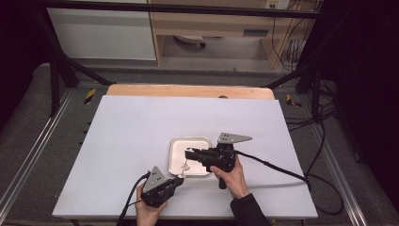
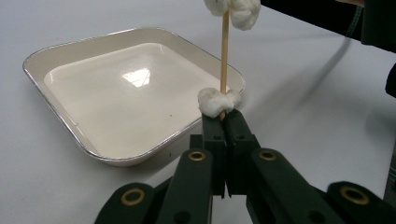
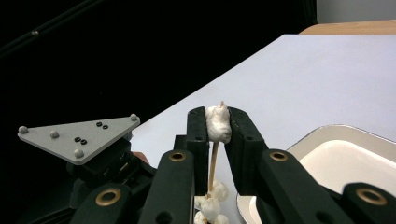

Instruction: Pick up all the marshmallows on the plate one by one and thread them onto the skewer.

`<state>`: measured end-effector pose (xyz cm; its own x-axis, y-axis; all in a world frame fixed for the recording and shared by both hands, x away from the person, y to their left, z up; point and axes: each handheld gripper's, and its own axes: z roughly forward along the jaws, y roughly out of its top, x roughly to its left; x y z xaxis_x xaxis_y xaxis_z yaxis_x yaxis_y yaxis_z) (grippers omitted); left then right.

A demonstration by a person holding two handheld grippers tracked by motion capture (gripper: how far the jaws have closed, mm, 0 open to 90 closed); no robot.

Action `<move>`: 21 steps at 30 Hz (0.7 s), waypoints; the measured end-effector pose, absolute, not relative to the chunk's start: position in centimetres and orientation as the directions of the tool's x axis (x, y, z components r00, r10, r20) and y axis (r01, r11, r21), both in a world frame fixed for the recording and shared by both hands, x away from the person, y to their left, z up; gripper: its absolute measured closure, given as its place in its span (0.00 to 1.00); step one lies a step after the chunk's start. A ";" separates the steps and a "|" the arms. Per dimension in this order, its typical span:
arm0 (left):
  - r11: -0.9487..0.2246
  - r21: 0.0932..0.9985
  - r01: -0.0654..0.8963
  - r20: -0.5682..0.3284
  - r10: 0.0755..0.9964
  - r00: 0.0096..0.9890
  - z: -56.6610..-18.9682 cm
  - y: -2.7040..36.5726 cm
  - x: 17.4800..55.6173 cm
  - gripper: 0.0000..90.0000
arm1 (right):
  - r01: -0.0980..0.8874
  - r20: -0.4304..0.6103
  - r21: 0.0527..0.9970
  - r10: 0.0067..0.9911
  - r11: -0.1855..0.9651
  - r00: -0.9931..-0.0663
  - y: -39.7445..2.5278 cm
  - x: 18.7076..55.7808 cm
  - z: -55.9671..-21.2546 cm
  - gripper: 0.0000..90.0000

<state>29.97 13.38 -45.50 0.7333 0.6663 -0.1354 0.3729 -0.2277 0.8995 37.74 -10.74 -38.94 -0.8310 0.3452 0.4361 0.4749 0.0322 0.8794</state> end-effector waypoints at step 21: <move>-0.184 0.916 0.357 -0.142 0.682 0.717 -44.3 14.0 30.0 0.98 | 0.472 0.407 0.877 0.391 0.084 -0.826 -10.3 37.2 -39.7 0.50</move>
<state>30.05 13.99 -44.27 0.7171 0.6823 -0.1424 0.3570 -0.1841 0.9158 37.15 -10.27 -39.70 -0.8257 0.3905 0.4070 0.4723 0.0841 0.8774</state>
